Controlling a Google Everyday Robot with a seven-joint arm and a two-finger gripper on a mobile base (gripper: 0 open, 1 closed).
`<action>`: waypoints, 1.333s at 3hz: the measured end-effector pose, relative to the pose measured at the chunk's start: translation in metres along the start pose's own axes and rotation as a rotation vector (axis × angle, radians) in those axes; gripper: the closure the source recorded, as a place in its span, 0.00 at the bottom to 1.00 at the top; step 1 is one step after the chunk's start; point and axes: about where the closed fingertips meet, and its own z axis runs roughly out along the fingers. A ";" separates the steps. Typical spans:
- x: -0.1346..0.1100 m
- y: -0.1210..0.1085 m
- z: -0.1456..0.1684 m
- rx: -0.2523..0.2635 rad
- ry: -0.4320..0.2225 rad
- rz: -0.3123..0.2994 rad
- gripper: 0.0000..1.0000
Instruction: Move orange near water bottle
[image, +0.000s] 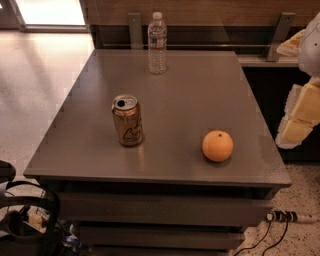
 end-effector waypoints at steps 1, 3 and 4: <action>0.000 0.000 0.000 0.001 -0.011 0.000 0.00; -0.002 0.015 0.030 -0.034 -0.241 -0.011 0.00; -0.004 0.020 0.048 -0.062 -0.341 -0.007 0.00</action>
Offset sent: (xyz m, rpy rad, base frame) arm -0.0046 0.0021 -0.0134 0.1429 -0.0011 0.0429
